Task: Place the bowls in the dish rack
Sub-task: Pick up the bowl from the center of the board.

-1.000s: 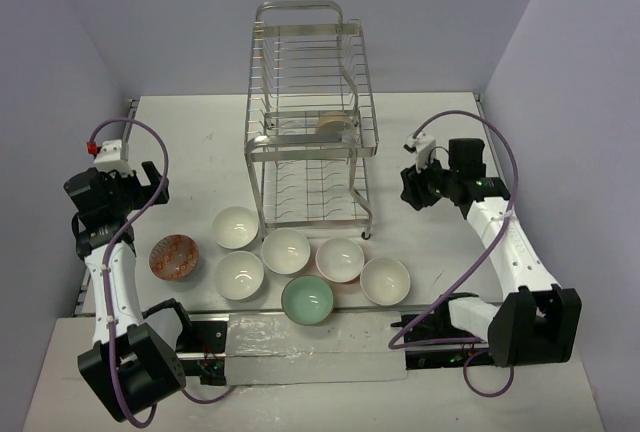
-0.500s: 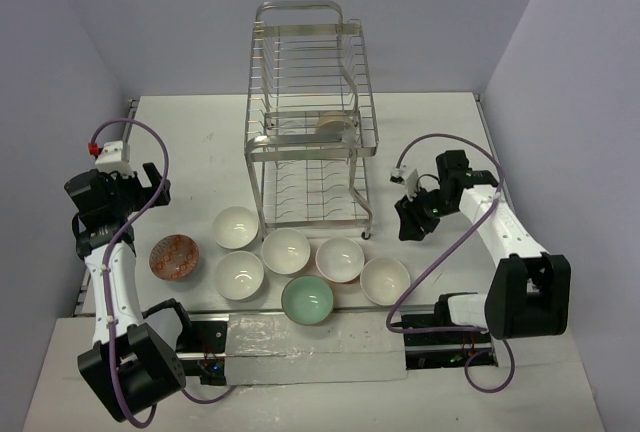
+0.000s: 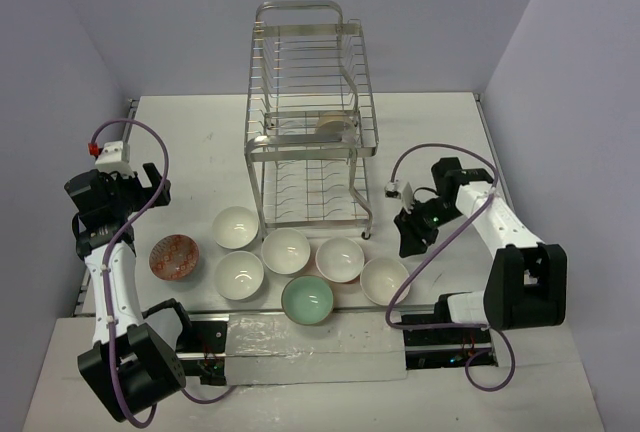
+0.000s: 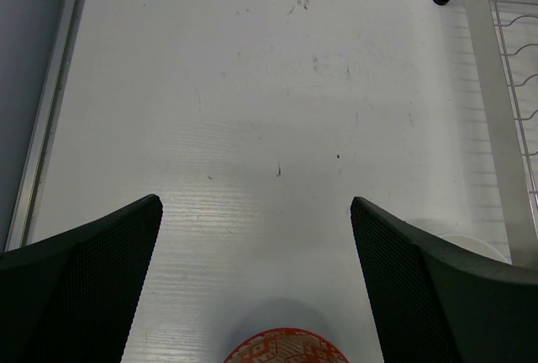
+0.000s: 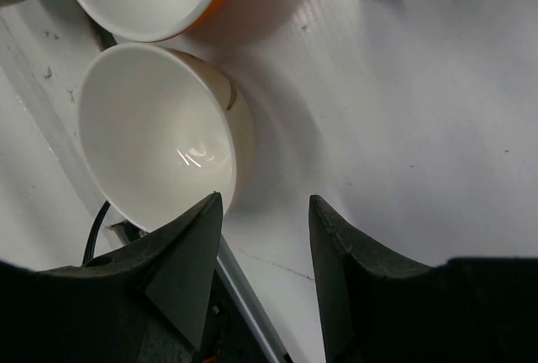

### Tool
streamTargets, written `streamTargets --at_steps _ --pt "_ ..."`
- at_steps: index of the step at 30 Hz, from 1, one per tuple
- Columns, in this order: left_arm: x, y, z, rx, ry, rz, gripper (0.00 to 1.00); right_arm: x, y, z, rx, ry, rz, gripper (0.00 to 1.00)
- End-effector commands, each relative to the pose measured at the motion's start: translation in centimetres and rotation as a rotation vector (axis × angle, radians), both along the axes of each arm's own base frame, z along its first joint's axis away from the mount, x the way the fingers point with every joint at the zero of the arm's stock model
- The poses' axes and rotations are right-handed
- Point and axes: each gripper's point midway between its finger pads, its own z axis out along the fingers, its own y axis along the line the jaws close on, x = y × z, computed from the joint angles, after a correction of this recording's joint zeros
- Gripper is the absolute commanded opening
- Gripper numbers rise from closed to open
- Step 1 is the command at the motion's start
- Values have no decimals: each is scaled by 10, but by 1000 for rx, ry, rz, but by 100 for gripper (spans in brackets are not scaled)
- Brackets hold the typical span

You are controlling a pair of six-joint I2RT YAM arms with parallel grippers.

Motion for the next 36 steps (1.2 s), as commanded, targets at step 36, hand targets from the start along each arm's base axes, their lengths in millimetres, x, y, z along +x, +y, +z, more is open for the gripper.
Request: streamTargets --at_steps 36 --pt "0 -5 7 16 -33 -38 99 -14 24 -31 -74 54 84 31"
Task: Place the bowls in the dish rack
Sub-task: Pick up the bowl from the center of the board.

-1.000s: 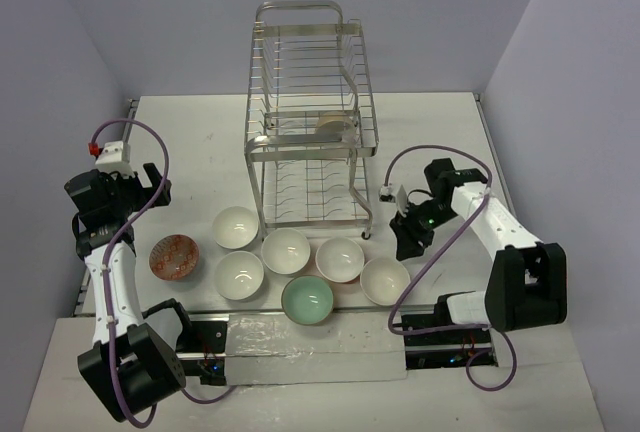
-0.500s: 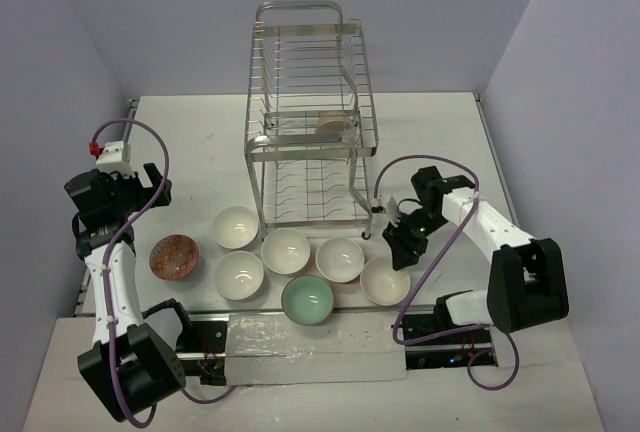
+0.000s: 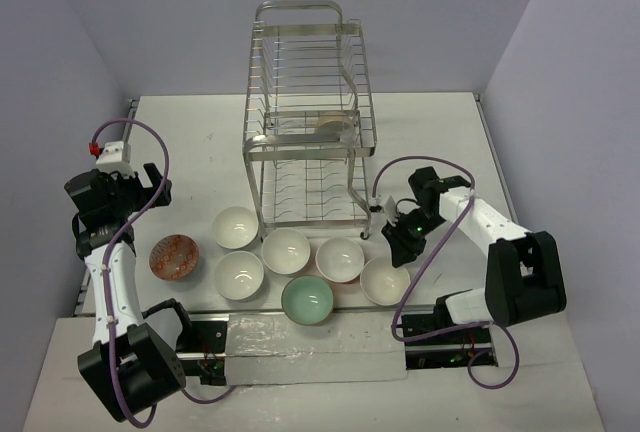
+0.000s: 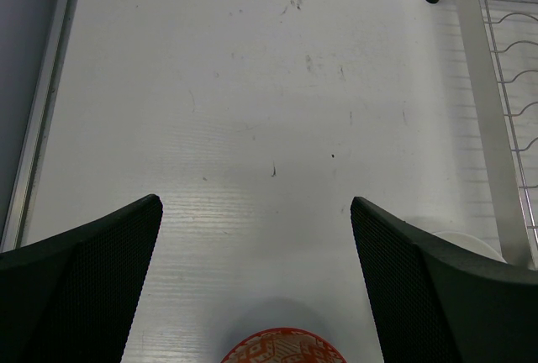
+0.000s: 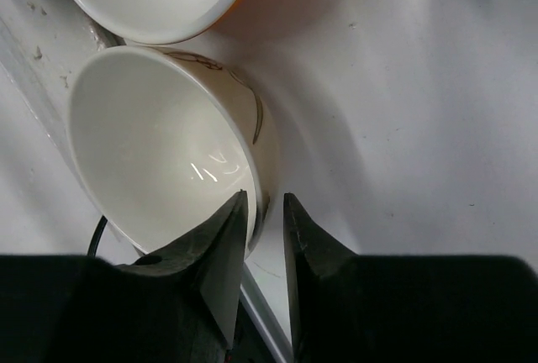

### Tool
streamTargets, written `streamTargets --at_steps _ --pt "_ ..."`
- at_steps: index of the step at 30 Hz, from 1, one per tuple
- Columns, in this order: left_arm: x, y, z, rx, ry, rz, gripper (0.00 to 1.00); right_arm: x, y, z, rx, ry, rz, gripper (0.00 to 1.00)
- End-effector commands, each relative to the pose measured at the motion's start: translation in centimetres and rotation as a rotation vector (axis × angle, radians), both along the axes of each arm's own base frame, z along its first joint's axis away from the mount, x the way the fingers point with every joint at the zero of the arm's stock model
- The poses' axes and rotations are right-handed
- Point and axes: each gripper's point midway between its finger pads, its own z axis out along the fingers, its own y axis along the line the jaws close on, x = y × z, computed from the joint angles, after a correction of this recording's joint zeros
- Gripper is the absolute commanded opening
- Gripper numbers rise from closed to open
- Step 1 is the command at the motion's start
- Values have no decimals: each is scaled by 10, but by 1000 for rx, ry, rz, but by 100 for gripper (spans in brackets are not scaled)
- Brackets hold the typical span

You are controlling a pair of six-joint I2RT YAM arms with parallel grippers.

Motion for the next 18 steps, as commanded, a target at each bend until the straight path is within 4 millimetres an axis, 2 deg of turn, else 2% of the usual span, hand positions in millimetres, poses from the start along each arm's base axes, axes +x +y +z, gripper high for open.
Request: streamTargets --at_steps 1,18 --pt "0 -2 6 21 -29 -21 99 11 4 -2 -7 -33 -5 31" --pt "0 -2 6 21 -28 -22 99 18 0 2 -32 -63 -24 4"
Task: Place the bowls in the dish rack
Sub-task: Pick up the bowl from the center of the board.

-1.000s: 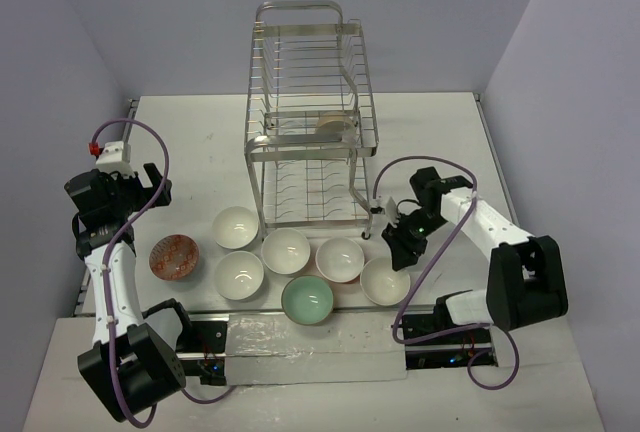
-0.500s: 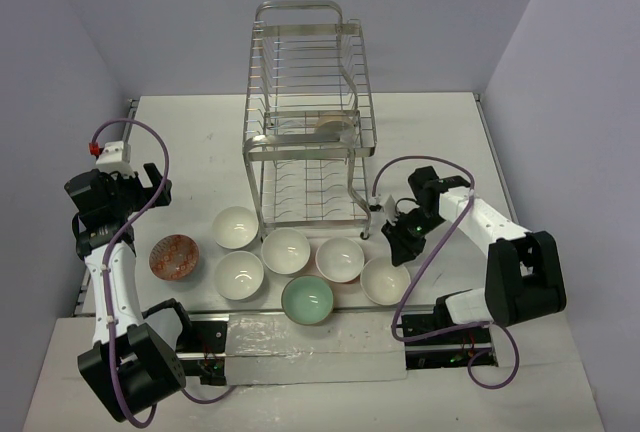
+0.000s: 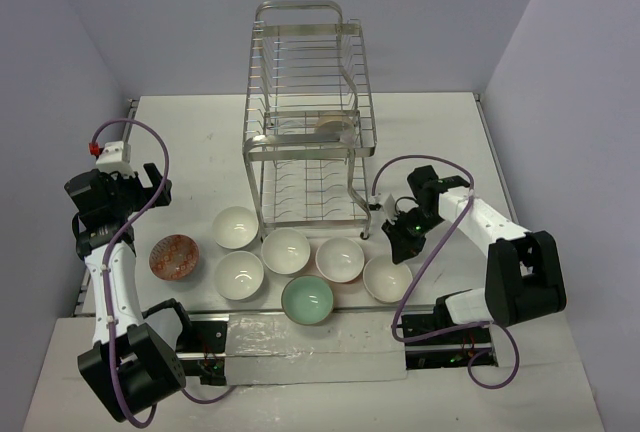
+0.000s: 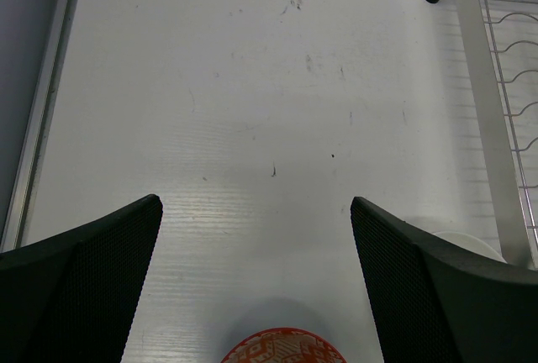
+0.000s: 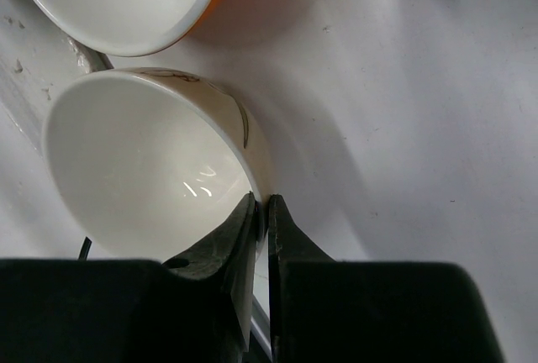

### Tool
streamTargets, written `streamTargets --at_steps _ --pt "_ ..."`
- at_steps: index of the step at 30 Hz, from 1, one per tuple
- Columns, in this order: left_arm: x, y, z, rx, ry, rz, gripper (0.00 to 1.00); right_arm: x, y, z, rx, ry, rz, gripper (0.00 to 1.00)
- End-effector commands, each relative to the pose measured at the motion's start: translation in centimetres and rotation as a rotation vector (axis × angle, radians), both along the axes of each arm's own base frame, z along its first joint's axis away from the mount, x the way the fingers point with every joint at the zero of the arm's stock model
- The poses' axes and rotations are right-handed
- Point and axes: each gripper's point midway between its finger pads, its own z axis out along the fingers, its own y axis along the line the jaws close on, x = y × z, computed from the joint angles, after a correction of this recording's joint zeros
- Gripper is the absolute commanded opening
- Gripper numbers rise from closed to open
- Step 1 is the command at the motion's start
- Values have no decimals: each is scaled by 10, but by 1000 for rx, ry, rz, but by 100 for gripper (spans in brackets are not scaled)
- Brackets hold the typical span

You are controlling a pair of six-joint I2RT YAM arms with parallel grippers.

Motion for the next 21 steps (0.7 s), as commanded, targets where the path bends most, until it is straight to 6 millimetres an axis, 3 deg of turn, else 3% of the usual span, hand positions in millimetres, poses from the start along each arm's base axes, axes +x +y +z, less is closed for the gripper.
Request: streamTargets --at_steps 1,14,21 --pt "-1 -2 4 21 -24 -22 99 11 2 6 0 -50 6 0" --pt "-1 -2 5 21 -25 -23 99 29 -8 35 1 -147 -32 0" --pt "0 -2 5 18 -23 -23 99 63 -20 46 -25 -232 -124 0"
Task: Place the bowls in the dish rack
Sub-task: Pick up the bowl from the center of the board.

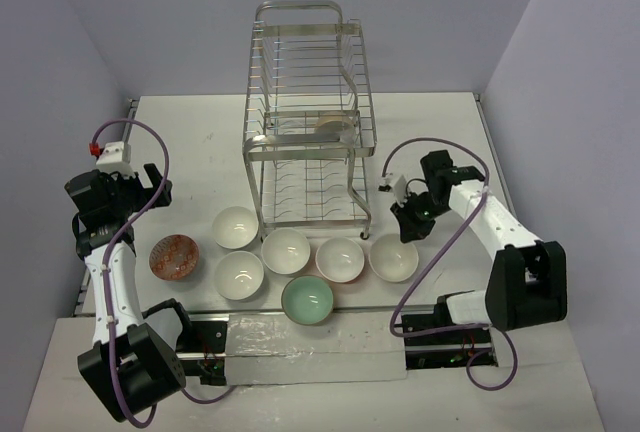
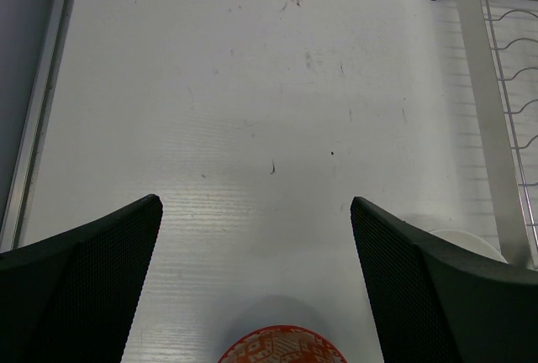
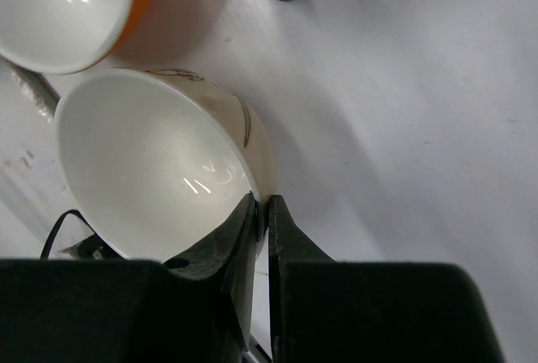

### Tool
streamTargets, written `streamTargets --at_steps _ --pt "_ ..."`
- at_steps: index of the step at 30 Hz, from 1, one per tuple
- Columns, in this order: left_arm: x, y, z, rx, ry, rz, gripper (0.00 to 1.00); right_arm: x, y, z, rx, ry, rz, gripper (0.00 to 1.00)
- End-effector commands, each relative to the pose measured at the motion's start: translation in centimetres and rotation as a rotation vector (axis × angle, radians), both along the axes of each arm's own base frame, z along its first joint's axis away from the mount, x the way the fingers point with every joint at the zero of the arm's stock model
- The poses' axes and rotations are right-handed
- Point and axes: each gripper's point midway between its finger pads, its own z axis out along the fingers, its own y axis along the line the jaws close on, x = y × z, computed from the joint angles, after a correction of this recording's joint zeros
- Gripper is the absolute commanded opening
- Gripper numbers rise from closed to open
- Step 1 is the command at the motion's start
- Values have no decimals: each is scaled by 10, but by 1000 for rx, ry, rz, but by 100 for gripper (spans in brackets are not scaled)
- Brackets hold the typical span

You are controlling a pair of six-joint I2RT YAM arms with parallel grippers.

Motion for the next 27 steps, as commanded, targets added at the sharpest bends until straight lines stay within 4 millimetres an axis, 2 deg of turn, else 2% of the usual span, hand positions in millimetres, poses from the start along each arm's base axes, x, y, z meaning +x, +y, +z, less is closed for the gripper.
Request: streamTargets --at_steps 1,8,15,21,27 --pt "1 -2 7 21 -31 -24 99 36 -5 24 17 -124 -82 0" --pt "1 -2 6 19 -29 -26 99 74 -19 41 5 -186 -154 0" --pt "2 0 6 22 -28 -20 99 114 -33 43 -15 -199 -255 0" --pt "3 -1 4 22 -29 -24 99 155 -35 56 2 -299 -366 0" --pt "3 -1 1 16 -19 -29 99 178 -31 68 51 -385 -426 0"
